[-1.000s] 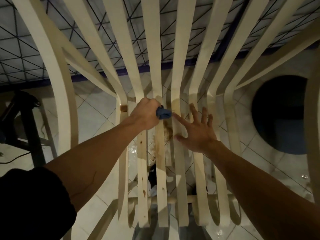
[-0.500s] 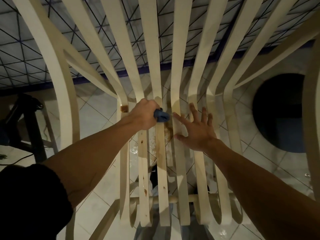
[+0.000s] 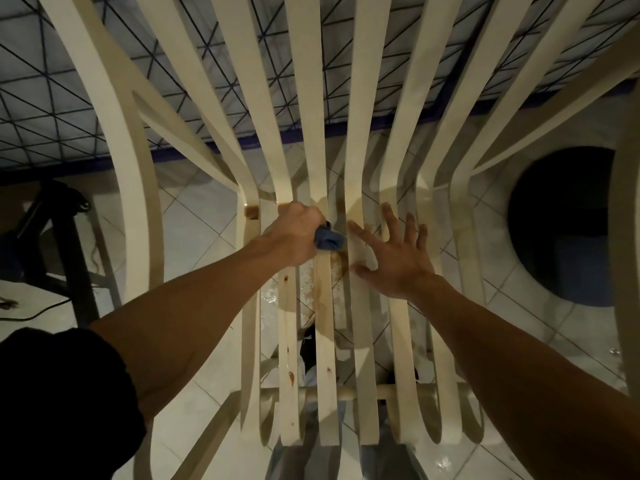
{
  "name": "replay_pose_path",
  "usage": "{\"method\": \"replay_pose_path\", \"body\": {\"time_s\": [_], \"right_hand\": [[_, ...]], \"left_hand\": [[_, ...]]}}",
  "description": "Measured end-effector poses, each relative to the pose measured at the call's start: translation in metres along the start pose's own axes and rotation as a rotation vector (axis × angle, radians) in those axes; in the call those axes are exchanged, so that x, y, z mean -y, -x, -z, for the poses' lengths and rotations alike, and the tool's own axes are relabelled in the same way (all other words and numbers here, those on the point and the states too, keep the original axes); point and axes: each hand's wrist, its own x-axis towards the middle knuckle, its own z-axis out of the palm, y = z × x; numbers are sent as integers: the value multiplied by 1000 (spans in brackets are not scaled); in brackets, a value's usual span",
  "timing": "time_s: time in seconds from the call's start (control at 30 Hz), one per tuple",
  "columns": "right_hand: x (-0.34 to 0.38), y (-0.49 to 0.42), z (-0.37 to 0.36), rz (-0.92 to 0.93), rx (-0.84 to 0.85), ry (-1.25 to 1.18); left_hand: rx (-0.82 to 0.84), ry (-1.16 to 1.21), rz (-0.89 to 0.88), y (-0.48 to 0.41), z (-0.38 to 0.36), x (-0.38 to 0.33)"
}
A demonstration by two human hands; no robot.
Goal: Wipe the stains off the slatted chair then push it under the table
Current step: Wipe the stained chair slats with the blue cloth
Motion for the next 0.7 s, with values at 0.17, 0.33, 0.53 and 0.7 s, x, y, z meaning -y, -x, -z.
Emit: {"method": "replay_pose_path", "body": {"time_s": [0.17,0.33,0.53,0.7], "right_hand": [[-2,-1,-1,4,4,-8],[-4,0,-5,16,-12,-1],[-4,0,-6,8,-19,7],[-5,1,-6,11,-15,1]], "left_hand": [[-95,55,-24,-11,9,5],[-160,80,25,-7,2,0],[-22,43,-48,16,-17,-1],[-89,167,41,8,-14,6]]}}
